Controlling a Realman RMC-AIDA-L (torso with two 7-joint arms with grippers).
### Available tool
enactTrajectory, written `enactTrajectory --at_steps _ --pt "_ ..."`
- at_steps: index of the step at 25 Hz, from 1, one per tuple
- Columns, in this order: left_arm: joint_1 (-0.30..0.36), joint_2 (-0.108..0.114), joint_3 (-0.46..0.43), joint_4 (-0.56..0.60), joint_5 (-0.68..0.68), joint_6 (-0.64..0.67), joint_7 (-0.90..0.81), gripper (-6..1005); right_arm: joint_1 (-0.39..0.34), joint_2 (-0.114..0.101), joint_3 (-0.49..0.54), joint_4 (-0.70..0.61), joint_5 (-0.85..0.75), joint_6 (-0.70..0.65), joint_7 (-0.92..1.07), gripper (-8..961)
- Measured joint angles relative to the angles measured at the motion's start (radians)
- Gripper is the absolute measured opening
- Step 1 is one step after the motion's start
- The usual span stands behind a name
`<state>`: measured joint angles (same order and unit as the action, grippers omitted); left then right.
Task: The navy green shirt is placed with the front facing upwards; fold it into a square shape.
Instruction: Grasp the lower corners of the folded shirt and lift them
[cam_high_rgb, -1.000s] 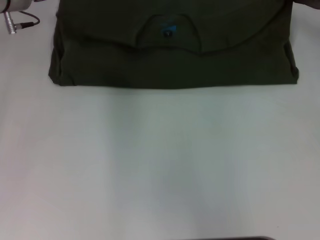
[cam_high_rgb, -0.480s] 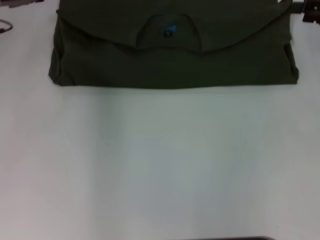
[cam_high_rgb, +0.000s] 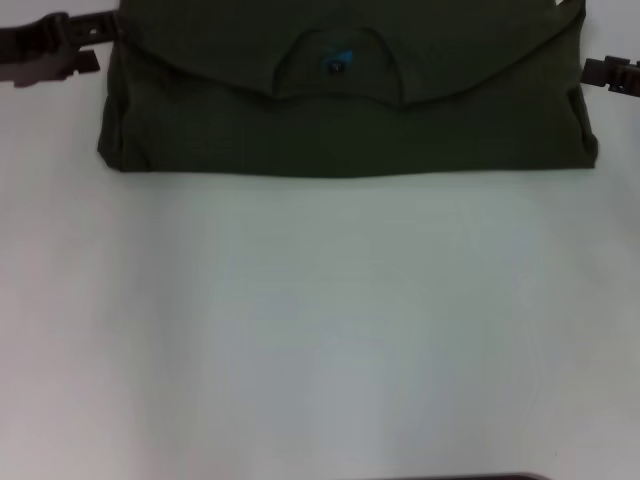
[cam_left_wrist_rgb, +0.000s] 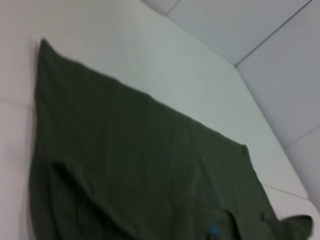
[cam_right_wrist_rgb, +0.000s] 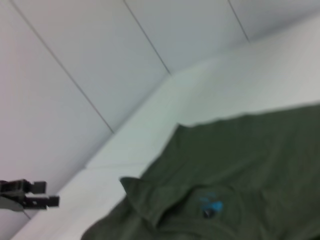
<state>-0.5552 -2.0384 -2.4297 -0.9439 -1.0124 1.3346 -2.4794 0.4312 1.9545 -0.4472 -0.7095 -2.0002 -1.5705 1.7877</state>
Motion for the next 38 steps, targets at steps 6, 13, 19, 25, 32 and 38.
enactTrajectory --at_steps 6,13,19,25,32,38 --pt "0.009 0.078 -0.022 0.142 0.005 0.076 -0.021 934 -0.072 0.039 0.031 0.008 0.045 -0.03 -0.08 645" --pt "0.003 0.086 -0.015 0.233 0.007 -0.031 0.008 925 -0.111 0.056 0.034 0.011 0.062 -0.051 -0.096 642" --pt "-0.004 0.044 0.034 0.266 0.007 -0.157 0.031 916 -0.097 0.056 0.035 0.012 0.062 -0.057 -0.097 641" --pt "-0.025 0.037 0.076 0.317 0.006 -0.209 0.032 908 -0.091 0.054 0.035 0.012 0.063 -0.058 -0.092 642" --pt "-0.038 0.032 0.117 0.34 0.006 -0.254 0.033 899 -0.091 0.053 0.035 0.012 0.063 -0.06 -0.09 642" --pt "-0.051 0.022 0.129 0.344 0.007 -0.273 0.039 891 -0.093 0.053 0.035 0.012 0.063 -0.062 -0.088 643"
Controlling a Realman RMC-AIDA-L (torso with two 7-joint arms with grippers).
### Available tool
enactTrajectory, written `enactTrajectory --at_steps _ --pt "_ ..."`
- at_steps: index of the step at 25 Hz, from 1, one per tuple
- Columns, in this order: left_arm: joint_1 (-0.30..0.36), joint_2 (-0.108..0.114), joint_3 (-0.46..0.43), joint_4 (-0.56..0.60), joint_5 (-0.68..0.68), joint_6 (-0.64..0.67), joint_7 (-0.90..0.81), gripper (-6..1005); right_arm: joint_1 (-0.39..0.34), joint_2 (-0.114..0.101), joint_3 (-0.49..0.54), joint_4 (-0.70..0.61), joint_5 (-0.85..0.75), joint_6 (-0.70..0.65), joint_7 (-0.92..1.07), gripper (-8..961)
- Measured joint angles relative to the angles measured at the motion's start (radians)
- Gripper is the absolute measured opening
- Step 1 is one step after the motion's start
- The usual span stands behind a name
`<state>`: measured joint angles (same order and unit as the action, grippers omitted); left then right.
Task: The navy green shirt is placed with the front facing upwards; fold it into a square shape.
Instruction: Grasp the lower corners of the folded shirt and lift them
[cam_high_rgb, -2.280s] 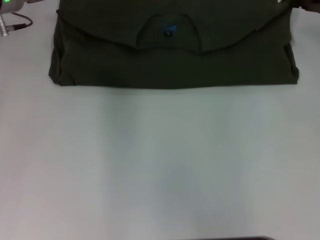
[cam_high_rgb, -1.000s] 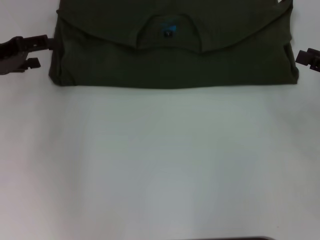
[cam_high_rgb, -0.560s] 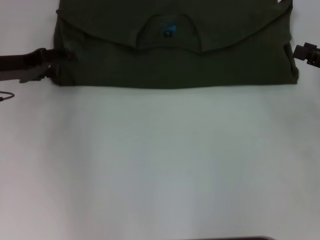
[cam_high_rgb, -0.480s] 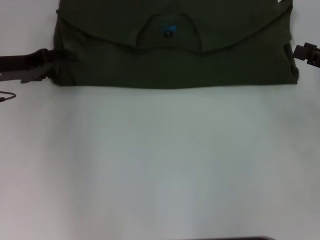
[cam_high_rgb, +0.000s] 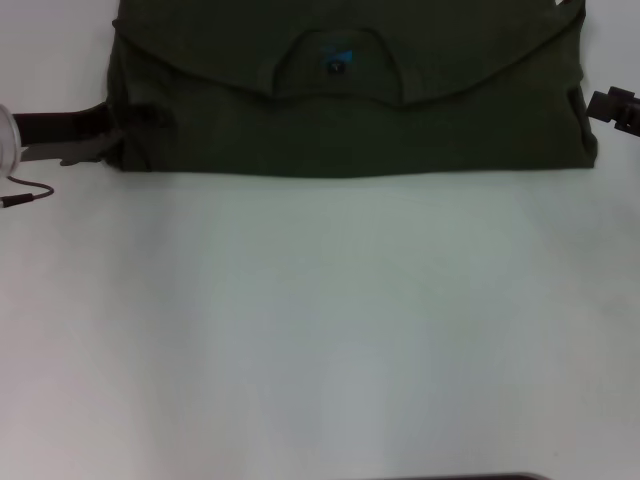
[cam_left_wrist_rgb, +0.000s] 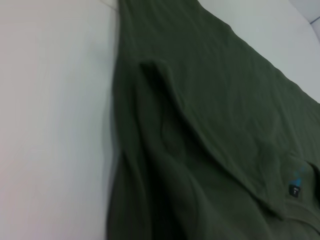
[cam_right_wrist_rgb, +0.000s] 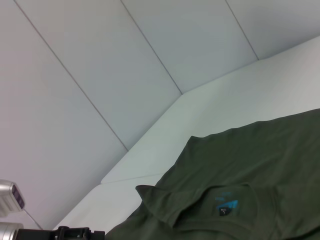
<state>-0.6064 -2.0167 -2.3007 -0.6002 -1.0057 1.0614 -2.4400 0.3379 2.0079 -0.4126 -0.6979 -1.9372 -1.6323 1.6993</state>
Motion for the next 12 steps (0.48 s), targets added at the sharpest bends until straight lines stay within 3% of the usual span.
enactTrajectory --at_steps 8,12 --pt "-0.018 -0.01 0.004 0.012 0.004 -0.003 -0.006 880 0.0 0.0 0.007 0.0 0.0 -0.02 0.0 643" --pt "-0.025 0.001 0.004 0.011 0.036 0.009 -0.04 875 0.002 -0.001 0.03 0.0 0.0 -0.04 0.001 641"
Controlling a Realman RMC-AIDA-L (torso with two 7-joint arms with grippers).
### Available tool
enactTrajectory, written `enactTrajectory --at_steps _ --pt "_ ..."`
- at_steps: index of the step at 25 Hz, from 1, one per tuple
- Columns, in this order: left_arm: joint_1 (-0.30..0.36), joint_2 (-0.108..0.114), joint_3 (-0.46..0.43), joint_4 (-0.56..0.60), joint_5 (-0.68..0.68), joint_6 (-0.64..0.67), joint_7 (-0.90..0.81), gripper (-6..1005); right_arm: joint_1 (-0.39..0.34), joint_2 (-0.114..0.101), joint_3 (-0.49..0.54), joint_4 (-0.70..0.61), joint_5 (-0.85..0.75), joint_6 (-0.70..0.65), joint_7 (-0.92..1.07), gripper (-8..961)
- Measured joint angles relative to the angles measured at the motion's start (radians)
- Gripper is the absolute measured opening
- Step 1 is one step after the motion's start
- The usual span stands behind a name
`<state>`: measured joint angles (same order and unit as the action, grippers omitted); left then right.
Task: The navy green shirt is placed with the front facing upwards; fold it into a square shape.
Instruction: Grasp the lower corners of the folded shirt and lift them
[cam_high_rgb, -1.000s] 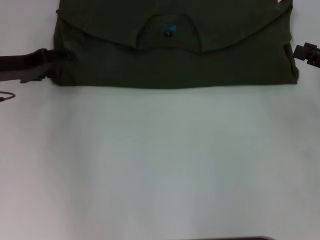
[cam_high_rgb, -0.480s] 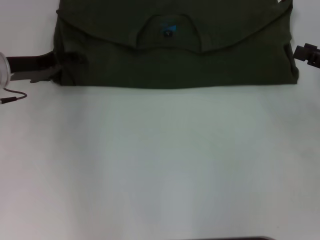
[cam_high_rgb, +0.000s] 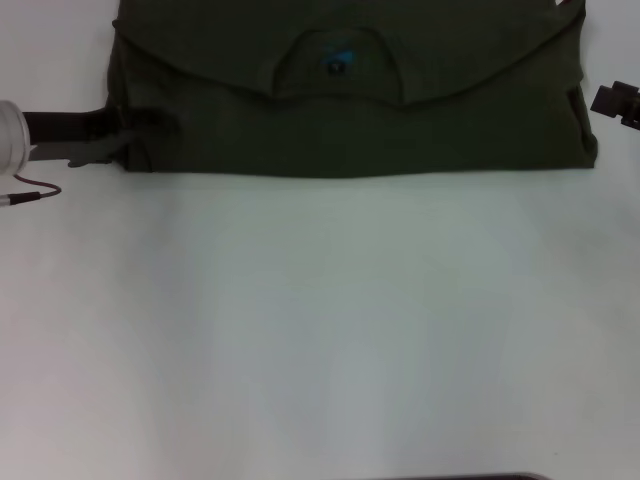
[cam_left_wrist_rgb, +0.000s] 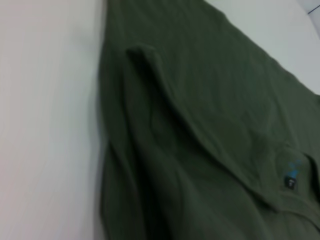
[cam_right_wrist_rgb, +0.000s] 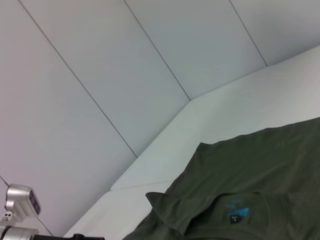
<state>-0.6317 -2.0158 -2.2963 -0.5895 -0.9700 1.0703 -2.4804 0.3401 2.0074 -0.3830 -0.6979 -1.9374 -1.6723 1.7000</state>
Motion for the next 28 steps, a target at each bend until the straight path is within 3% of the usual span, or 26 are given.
enactTrajectory --at_steps 2,10,15,18,24,28 --pt "-0.006 0.006 0.0 0.0 0.022 0.007 -0.015 872 0.001 -0.001 0.007 0.0 0.0 -0.006 0.002 641" --pt "-0.012 0.001 0.002 -0.005 0.044 0.014 -0.024 656 0.002 -0.004 0.015 0.0 0.002 -0.012 0.016 643" --pt "-0.017 -0.001 -0.008 -0.01 0.037 0.047 -0.022 388 0.005 -0.014 0.007 -0.005 -0.015 -0.006 0.079 642" --pt "-0.018 0.001 -0.01 -0.034 0.035 0.097 -0.022 289 0.015 -0.038 0.0 -0.033 -0.073 0.015 0.181 642" --pt "-0.016 0.012 -0.011 -0.07 0.041 0.144 -0.041 116 0.075 -0.138 -0.005 -0.068 -0.248 0.09 0.484 642" --pt "-0.017 0.018 -0.007 -0.064 0.042 0.143 -0.046 42 0.126 -0.166 -0.022 -0.069 -0.322 0.087 0.587 643"
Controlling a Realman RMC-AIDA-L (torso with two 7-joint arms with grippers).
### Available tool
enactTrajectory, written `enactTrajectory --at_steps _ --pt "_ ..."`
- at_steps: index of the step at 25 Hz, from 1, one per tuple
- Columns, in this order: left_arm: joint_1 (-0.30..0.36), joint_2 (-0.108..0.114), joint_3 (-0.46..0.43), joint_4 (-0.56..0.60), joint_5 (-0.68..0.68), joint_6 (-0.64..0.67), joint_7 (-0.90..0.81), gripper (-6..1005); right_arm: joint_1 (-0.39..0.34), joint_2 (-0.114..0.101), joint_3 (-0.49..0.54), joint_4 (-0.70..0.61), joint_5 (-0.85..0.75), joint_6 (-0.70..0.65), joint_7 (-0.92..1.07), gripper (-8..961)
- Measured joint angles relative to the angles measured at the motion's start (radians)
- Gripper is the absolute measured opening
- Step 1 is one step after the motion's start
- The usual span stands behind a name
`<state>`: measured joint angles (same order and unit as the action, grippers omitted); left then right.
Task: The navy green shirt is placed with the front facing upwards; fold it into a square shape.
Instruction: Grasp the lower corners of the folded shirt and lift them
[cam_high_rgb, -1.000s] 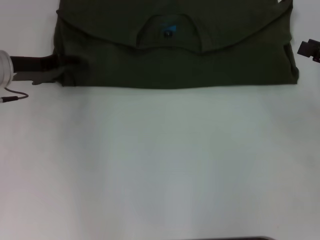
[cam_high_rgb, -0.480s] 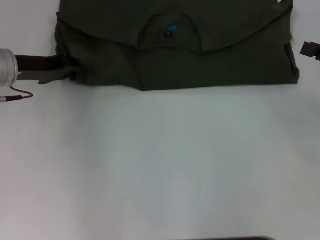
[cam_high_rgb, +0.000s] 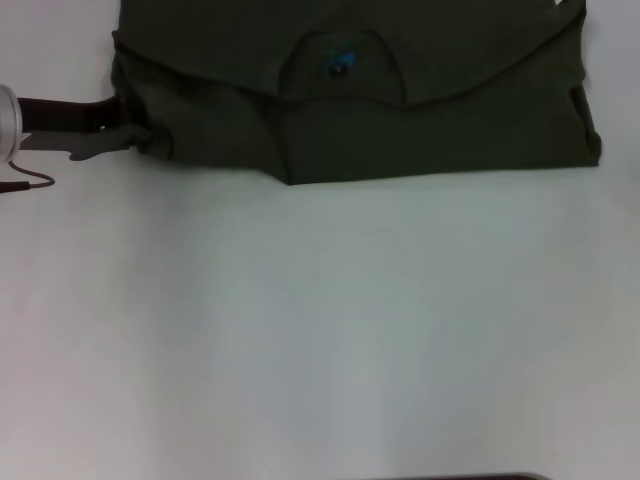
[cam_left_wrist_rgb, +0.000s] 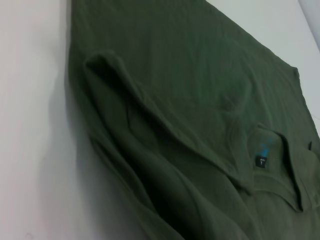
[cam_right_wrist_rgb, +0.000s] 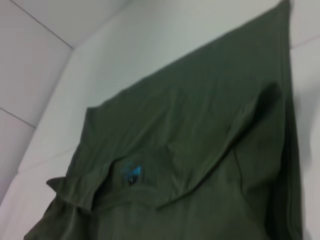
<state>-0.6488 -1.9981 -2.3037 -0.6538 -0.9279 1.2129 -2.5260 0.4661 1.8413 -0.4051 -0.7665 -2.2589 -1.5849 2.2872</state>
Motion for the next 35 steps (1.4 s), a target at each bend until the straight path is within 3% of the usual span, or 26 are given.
enactTrajectory --at_steps 6,10,23,35 --pt "-0.001 0.002 -0.004 0.0 0.0 0.008 -0.012 43 0.098 0.004 -0.07 -0.001 -0.155 0.032 0.105 642" --pt "-0.007 0.004 -0.004 -0.001 0.0 0.026 -0.013 44 0.164 0.028 -0.143 -0.001 -0.243 0.103 0.134 642" --pt "-0.009 0.007 -0.008 -0.019 -0.008 0.041 -0.013 46 0.17 0.075 -0.202 0.024 -0.27 0.265 0.138 642" --pt "-0.01 0.005 -0.008 -0.021 -0.008 0.035 -0.013 47 0.179 0.085 -0.211 0.116 -0.274 0.381 0.127 643"
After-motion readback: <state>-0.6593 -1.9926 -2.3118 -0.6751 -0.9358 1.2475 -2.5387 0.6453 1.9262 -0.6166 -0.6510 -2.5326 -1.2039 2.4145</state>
